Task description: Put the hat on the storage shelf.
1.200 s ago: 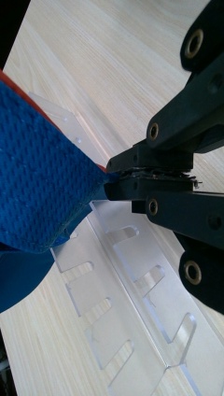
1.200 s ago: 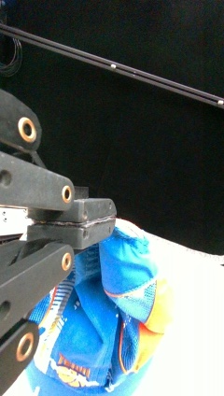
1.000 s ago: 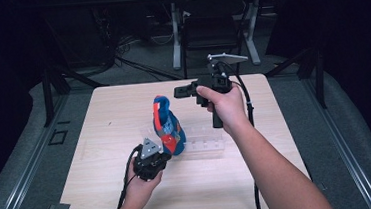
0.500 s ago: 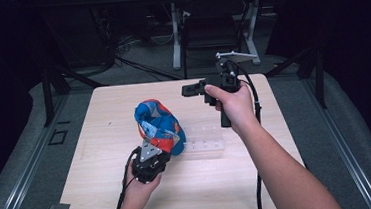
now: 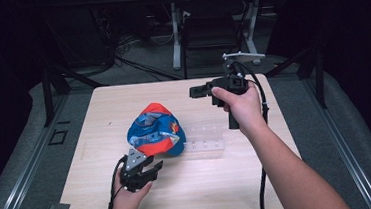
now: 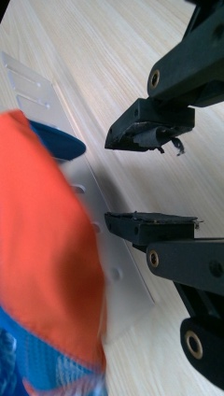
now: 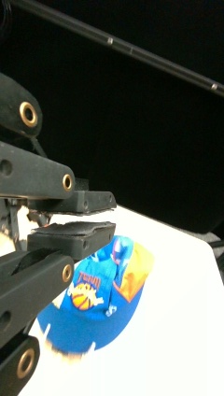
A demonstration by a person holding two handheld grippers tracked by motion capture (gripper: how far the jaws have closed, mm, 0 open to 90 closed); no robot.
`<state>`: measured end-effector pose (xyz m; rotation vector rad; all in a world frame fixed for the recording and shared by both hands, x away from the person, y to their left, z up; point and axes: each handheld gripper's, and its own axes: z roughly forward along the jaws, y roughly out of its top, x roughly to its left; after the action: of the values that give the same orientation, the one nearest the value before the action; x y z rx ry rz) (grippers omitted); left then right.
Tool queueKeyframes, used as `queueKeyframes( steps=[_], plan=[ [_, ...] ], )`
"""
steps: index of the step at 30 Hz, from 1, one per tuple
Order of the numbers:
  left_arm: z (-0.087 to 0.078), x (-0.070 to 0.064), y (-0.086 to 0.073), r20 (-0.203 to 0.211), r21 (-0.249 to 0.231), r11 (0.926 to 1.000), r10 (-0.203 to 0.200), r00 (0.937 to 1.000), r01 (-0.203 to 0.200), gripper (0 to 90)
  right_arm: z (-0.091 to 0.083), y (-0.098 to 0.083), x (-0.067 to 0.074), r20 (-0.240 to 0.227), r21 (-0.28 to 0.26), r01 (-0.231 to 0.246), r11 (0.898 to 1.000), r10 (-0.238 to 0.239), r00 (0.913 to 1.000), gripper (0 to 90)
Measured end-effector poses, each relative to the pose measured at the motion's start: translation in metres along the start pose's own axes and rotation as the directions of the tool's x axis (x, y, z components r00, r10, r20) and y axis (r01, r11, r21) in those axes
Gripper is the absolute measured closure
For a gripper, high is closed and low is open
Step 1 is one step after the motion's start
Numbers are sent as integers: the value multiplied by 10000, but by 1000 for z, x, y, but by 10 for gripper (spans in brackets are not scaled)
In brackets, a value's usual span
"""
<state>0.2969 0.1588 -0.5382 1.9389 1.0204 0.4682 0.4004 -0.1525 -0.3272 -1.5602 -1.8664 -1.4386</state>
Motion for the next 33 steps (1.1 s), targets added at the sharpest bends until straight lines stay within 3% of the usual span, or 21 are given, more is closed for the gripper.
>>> queueKeyframes(
  steps=[1, 2, 12, 21, 22, 26, 30, 33],
  plan=[
    [0, 0, 0, 0, 0, 10000, 0, 10000, 0, 564, 0, 0, 0, 0, 0, 0, 10000, 0, 10000, 828],
    [-3, 1, -2, 20, -15, 10000, -83, 10000, 83, 560, -2, -2, 1, 336, 19, 211, 9998, -212, 9992, 823],
    [-16, 11, -10, -183, 29, 9999, -152, 9997, 153, 526, -16, -10, -3, 691, 30, 428, 9991, -429, 9967, 818],
    [-33, 27, -19, -510, 102, 9996, -275, 9983, 281, 507, -33, -17, -14, 1292, -44, 546, 9985, -536, 9902, 791],
    [-35, 30, -20, -589, 89, 9993, -344, 9977, 350, 503, -36, -19, -17, 1561, -73, 624, 9980, -605, 9859, 776],
    [-46, 40, -24, -749, -86, 9978, -666, 9950, 661, 490, -41, -21, -23, 1797, -132, 632, 9979, -598, 9819, 750],
    [-49, 44, -26, -831, -63, 9973, -730, 9939, 727, 476, -45, -23, -26, 1997, -112, 690, 9976, -654, 9777, 720],
    [-53, 49, -30, -893, -189, 9954, -956, 9914, 943, 474, -48, -25, -26, 2370, -85, 967, 9953, -919, 9671, 691]
  ],
)
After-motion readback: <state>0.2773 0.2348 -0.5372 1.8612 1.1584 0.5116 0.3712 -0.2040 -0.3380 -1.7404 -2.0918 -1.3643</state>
